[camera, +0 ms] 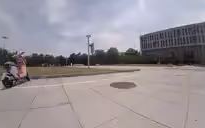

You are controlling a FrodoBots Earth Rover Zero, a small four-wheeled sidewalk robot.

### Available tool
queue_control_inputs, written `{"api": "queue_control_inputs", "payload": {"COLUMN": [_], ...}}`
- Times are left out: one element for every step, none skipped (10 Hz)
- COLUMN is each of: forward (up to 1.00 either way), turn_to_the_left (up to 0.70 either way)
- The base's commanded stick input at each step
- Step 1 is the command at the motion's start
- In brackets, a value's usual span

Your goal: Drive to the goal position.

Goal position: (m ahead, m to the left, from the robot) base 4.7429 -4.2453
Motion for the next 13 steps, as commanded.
{"api": "queue_control_inputs", "payload": {"forward": [1.00,1.00,1.00,1.00,1.00,1.00,1.00,1.00,1.00,1.00,1.00,1.00,1.00], "turn_to_the_left": [-0.40,-0.40,-0.40,-0.40,-0.40,-0.40,-0.40,-0.40,-0.40,-0.40,-0.40,-0.40,-0.38]}}
